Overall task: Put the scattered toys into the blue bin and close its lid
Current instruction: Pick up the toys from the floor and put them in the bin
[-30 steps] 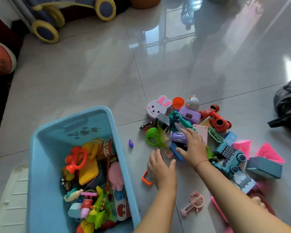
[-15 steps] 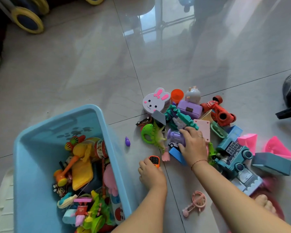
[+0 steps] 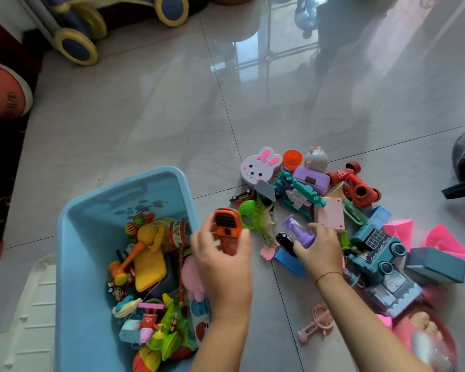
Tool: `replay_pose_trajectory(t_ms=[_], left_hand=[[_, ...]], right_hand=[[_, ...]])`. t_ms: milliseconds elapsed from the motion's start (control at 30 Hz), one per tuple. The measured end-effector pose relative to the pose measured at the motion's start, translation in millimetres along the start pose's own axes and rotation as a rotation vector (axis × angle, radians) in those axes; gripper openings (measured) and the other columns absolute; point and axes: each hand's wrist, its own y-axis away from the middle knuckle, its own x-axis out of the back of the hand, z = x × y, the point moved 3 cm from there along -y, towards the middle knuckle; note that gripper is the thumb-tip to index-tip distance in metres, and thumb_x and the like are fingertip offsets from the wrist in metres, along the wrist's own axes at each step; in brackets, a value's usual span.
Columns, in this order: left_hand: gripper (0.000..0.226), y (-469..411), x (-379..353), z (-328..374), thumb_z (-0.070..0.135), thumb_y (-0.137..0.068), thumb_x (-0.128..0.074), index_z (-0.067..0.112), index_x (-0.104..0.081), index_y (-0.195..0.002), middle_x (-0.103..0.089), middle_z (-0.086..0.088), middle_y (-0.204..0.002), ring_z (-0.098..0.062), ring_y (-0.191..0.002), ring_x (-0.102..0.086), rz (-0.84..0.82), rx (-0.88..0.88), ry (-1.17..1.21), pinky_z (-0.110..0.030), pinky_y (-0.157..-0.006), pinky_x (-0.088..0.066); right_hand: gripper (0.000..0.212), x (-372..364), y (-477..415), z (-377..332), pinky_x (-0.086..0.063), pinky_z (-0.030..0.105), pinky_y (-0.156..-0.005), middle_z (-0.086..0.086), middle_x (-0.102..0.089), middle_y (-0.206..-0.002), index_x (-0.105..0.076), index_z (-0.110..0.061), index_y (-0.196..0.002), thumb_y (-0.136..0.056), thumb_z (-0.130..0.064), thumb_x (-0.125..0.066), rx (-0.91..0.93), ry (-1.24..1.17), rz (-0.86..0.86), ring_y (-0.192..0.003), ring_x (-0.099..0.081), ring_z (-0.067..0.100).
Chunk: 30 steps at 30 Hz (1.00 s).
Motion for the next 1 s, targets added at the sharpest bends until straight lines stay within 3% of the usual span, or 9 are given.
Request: replay_pose_trajectory(t_ms=[100, 167, 267, 400, 567, 667, 800, 900, 1000], left_hand=[[0.045, -24, 49, -13, 0.021, -0.079, -0.073, 0.012, -0.057, -0.12, -0.052, 0.0, -0.106, -0.005, -0.088, -0.053, 0.197, 0.003, -0.011, -0.003, -0.072, -0.038], [0.024, -46, 79, -40, 0.014, -0.081, -0.065, 0.024, -0.066, -0.102, -0.061, -0.006, -0.104, -0.019, -0.085, -0.058, 0.331, 0.114, 0.006, -0.018, -0.074, -0.046], [0.022, -70, 109, -71, 0.018, -0.074, -0.052, 0.035, -0.065, -0.079, -0.068, -0.009, -0.097, -0.033, -0.081, -0.063, 0.473, 0.297, 0.06, -0.042, -0.071, -0.054], [0.024, -84, 125, -91, 0.016, -0.073, -0.052, 0.025, -0.063, -0.092, -0.066, -0.009, -0.101, -0.017, -0.072, -0.054, 0.577, 0.42, 0.179, -0.029, -0.061, -0.043], [0.034, -84, 138, -97, 0.012, -0.074, -0.05, 0.016, -0.063, -0.106, -0.059, -0.003, -0.099, -0.012, -0.071, -0.051, 0.65, 0.423, 0.219, -0.013, -0.055, -0.039], [0.032, -77, 126, -70, 0.007, -0.079, -0.049, 0.019, -0.06, -0.106, -0.059, -0.004, -0.105, -0.006, -0.069, -0.051, 0.57, 0.317, 0.17, -0.003, -0.054, -0.036], [0.025, -49, 75, -6, 0.001, -0.085, -0.052, 0.017, -0.057, -0.103, -0.054, -0.009, -0.107, 0.006, -0.079, -0.053, 0.383, -0.038, 0.14, -0.003, -0.071, -0.04], [0.024, -12, 7, 21, 0.002, -0.08, -0.056, 0.015, -0.058, -0.1, -0.051, -0.002, -0.102, -0.013, -0.091, -0.053, 0.084, -0.239, 0.103, -0.019, -0.083, -0.044], [0.041, 21, -71, 3, 0.011, -0.079, -0.063, 0.017, -0.057, -0.119, -0.049, -0.001, -0.125, -0.016, -0.116, -0.046, -0.306, -0.207, -0.142, -0.031, -0.1, -0.039]], right_hand=[[0.044, 20, 26, -35, -0.051, 0.038, -0.087, 0.009, -0.062, -0.111, -0.06, -0.015, -0.109, -0.068, -0.019, -0.076, -0.102, -0.291, 0.045, -0.098, -0.06, 0.025], [0.041, 30, 52, -77, -0.054, 0.032, -0.08, 0.006, -0.065, -0.105, -0.059, -0.021, -0.104, -0.068, -0.018, -0.077, -0.073, -0.544, -0.016, -0.089, -0.064, 0.019], [0.042, 34, 100, -146, -0.054, 0.021, -0.073, 0.001, -0.067, -0.096, -0.06, -0.021, -0.106, -0.068, -0.018, -0.078, 0.085, -0.763, -0.239, -0.077, -0.064, 0.007], [0.044, 9, 137, -193, -0.048, 0.016, -0.082, -0.003, -0.059, -0.103, -0.058, -0.021, -0.111, -0.069, -0.024, -0.072, 0.337, -0.559, -0.399, -0.088, -0.057, 0.004], [0.048, -10, 149, -201, -0.048, 0.022, -0.089, -0.006, -0.045, -0.115, -0.053, -0.022, -0.118, -0.074, -0.032, -0.068, 0.491, -0.426, -0.471, -0.099, -0.052, 0.008], [0.045, -2, 128, -181, -0.043, 0.014, -0.086, -0.008, -0.043, -0.116, -0.056, -0.023, -0.116, -0.074, -0.03, -0.07, 0.456, -0.459, -0.357, -0.095, -0.049, 0.003], [0.044, 10, 68, -111, -0.035, 0.021, -0.101, 0.002, -0.047, -0.119, -0.061, -0.018, -0.113, -0.071, -0.02, -0.073, 0.32, -0.31, -0.033, -0.113, -0.047, 0.015], [0.059, 13, 25, -40, -0.032, 0.036, -0.105, 0.011, -0.044, -0.132, -0.056, -0.018, -0.125, -0.07, -0.022, -0.077, 0.094, -0.05, 0.001, -0.123, -0.041, 0.03], [0.071, 11, 8, 15, -0.032, 0.048, -0.104, 0.008, -0.037, -0.137, -0.048, -0.025, -0.132, -0.068, -0.031, -0.078, -0.025, 0.111, -0.08, -0.126, -0.035, 0.034]])
